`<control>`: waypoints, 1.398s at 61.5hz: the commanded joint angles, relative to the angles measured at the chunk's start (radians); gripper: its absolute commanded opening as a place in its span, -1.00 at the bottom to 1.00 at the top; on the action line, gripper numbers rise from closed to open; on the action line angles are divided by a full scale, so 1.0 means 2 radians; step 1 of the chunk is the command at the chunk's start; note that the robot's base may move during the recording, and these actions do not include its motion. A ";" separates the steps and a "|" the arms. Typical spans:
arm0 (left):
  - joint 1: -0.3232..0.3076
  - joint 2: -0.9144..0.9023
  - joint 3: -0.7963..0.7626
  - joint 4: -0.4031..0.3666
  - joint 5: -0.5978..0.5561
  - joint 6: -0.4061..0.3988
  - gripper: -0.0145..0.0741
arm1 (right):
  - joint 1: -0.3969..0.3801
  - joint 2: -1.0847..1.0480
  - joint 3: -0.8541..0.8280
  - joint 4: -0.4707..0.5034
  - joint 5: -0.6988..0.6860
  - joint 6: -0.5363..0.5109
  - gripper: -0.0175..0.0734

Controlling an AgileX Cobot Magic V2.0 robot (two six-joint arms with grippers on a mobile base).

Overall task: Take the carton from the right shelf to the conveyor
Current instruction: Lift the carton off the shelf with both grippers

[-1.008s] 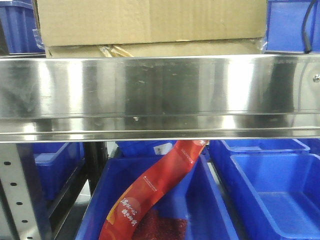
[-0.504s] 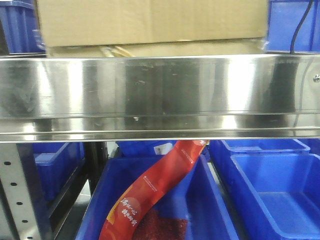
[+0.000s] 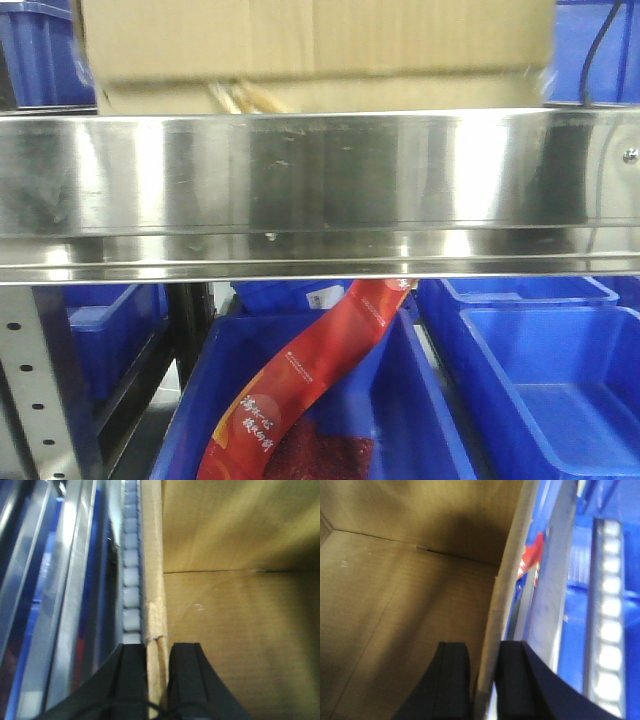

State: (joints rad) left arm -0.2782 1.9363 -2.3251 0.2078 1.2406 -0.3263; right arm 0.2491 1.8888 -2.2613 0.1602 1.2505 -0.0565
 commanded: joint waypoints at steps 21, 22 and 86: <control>-0.038 -0.151 0.072 -0.001 -0.010 0.015 -0.71 | 0.019 -0.144 0.051 -0.003 -0.015 0.002 -0.76; -0.040 -0.159 0.080 -0.001 -0.010 0.015 -0.71 | 0.023 -0.149 0.058 -0.003 -0.015 0.002 -0.76; -0.128 -0.312 0.282 0.001 -0.010 -0.020 -0.71 | 0.060 -0.330 0.283 -0.003 -0.059 0.002 -0.76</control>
State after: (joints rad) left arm -0.5225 1.3248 -1.7603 0.2343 1.2530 -0.3771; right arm 0.3634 1.2428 -1.6912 0.1269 1.1872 -0.0341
